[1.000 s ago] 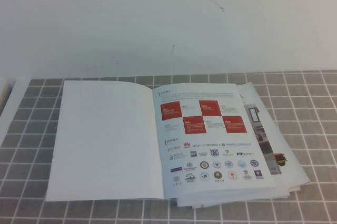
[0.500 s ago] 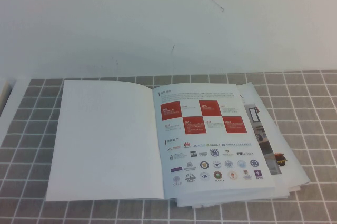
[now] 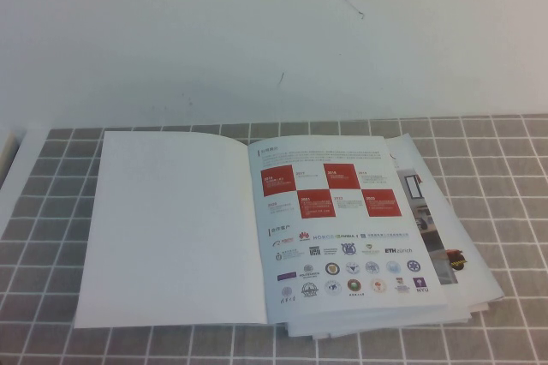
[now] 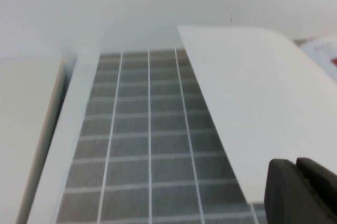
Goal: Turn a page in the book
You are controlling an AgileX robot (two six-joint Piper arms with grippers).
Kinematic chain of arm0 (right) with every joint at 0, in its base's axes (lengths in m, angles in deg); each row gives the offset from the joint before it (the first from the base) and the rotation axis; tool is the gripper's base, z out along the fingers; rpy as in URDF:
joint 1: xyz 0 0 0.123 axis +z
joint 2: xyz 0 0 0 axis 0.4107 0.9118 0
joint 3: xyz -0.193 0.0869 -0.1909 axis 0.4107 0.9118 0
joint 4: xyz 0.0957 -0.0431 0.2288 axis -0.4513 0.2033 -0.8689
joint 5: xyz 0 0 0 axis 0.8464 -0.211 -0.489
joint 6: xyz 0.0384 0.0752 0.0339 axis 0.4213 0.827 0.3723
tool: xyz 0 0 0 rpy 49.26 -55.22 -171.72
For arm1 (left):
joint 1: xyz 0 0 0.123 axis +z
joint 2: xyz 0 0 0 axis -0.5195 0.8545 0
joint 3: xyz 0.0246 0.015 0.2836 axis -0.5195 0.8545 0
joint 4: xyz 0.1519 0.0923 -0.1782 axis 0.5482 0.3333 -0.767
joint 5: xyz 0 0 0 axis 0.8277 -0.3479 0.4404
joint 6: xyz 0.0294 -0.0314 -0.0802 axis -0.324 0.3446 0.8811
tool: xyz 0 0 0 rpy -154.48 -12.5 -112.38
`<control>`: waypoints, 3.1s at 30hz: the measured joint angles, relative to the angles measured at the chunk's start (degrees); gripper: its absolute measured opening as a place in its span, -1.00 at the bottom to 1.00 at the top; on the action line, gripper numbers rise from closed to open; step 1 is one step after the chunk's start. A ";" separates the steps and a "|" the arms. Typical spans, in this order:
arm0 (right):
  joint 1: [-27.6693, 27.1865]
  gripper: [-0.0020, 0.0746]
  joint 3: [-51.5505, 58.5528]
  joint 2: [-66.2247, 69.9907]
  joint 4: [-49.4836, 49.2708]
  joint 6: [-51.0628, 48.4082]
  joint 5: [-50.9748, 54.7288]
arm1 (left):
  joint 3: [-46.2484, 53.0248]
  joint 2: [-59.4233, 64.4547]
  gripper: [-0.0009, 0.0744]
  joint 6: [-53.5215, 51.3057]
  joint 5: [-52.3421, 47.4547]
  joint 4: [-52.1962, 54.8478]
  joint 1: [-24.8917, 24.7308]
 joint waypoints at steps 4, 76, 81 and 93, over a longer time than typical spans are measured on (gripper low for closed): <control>0.00 -0.95 0.00 0.00 -1.74 0.26 -9.35 | 0.00 0.00 -0.99 -0.11 8.86 0.22 0.00; 13.28 -0.89 -66.94 101.48 -51.44 -56.71 21.78 | -70.43 108.97 -0.99 -41.88 -17.35 -47.00 -9.11; 13.28 -0.55 -73.14 108.03 -49.94 -50.49 24.05 | -70.73 113.48 -0.99 -38.58 -16.69 -42.00 -9.11; 13.28 0.02 -79.30 119.80 -49.48 -47.63 27.94 | -70.83 115.07 -0.99 -38.50 -16.27 -41.82 -9.11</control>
